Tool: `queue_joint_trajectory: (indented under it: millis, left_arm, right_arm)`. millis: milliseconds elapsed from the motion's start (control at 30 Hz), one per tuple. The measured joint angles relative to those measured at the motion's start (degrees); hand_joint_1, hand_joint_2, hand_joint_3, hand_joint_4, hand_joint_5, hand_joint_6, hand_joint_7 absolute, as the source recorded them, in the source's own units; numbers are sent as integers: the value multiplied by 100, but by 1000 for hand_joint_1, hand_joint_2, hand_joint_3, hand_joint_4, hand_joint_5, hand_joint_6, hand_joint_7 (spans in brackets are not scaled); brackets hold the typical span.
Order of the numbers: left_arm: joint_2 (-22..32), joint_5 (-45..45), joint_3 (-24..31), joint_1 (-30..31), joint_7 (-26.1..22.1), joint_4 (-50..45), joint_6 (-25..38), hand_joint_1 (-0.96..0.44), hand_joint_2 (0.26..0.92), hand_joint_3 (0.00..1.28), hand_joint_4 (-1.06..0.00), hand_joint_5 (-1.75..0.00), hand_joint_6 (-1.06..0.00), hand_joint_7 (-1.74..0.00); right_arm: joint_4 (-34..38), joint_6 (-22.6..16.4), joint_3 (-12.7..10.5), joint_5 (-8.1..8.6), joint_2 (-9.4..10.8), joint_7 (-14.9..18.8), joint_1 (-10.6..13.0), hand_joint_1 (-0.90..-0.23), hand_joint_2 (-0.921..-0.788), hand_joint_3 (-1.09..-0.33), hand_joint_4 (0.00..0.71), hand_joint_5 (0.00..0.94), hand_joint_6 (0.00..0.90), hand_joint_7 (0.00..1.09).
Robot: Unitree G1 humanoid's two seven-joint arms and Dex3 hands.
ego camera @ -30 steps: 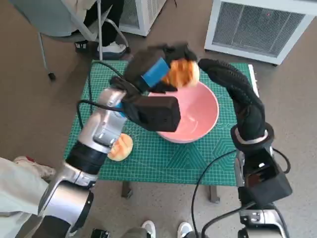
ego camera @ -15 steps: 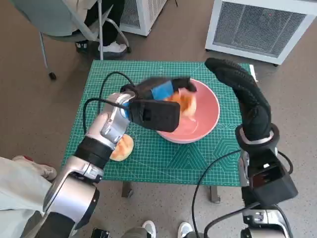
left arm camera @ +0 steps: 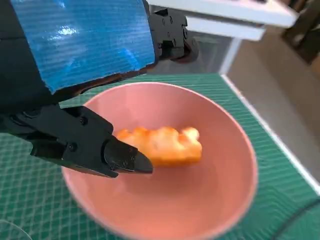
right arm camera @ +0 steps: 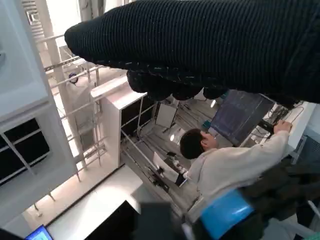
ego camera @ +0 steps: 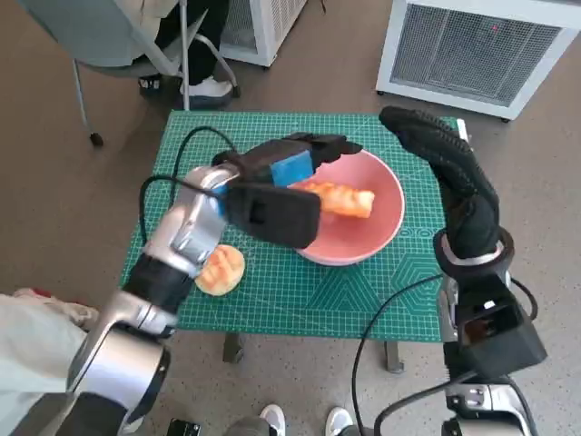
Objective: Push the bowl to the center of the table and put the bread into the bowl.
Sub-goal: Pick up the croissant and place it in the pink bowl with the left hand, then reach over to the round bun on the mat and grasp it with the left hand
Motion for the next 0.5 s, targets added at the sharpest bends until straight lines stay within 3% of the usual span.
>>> queue_joint_trajectory:
  millis: [333,500]
  left_arm:
    - [752,-593,813,1192,-271,-2068,369,-170,865,4,-44,-5,-209,-107]
    - [1174,-793,1212,1920,-349,-2929,500,-165,867,2,-70,-8,-238,-76]
  right_arm:
    - [20,-35,-3,0,13,-47,8,-563,-921,-815,108,463,-1,767]
    - [24,-37,-4,2,19,-50,16,-556,-921,-815,111,457,-1,765]
